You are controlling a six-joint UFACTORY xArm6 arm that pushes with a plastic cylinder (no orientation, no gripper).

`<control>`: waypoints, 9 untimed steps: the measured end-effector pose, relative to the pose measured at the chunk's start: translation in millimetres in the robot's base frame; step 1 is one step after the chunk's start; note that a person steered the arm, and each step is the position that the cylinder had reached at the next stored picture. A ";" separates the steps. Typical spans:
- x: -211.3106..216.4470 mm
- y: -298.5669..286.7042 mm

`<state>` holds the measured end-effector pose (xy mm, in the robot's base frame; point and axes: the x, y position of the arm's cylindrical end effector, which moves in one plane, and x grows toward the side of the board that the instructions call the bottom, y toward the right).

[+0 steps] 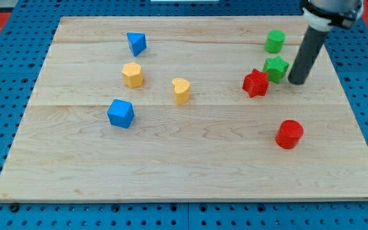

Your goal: Move your arm towards the yellow hexagon

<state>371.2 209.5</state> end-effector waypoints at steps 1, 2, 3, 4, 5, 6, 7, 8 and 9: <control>-21.4 -7.1; -16.2 -64.8; -16.2 -106.6; -44.2 -90.7; -71.8 -122.2; -54.5 -175.2; -52.0 -202.5; -56.7 -292.8; -36.0 -366.9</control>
<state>335.3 -157.4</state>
